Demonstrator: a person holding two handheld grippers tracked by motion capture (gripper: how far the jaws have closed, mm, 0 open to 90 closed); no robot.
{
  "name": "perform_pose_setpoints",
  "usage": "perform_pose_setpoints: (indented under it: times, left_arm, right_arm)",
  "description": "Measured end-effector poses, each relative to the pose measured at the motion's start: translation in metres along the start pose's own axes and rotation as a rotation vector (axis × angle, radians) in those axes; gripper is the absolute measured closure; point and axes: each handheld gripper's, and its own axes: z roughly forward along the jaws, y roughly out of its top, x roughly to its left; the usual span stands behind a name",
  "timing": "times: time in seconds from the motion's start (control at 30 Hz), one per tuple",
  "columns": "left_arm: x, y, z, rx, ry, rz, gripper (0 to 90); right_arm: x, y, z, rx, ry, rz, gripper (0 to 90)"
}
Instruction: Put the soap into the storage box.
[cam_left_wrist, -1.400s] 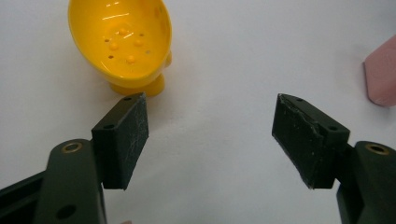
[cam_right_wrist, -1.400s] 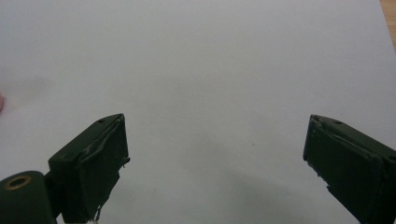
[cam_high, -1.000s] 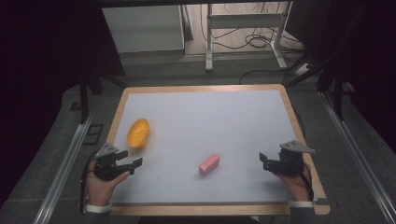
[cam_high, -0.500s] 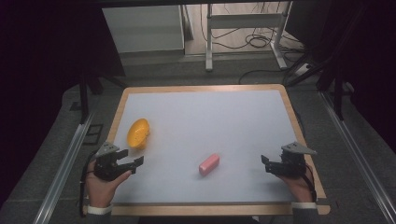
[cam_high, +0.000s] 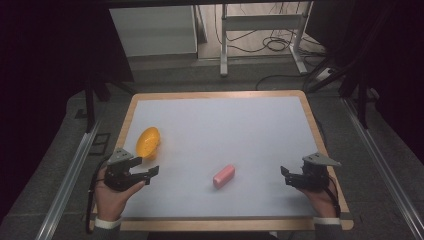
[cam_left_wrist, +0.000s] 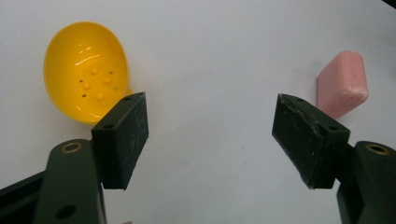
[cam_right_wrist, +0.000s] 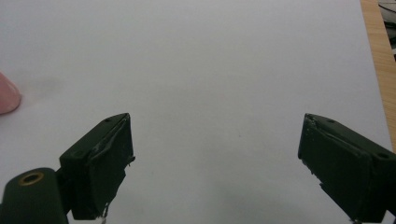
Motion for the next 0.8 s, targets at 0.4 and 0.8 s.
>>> perform_pose_setpoints:
  times: [0.4,0.8]
  left_arm:
    - [-0.026,0.017,0.010,0.022,-0.038,0.062,27.1]
    - [-0.037,0.025,0.026,0.053,-0.068,0.086,26.2]
  right_arm:
    - [-0.001,0.001,-0.003,-0.012,-0.007,0.001,10.0]
    - [-0.002,0.000,-0.002,-0.004,-0.018,0.003,10.1]
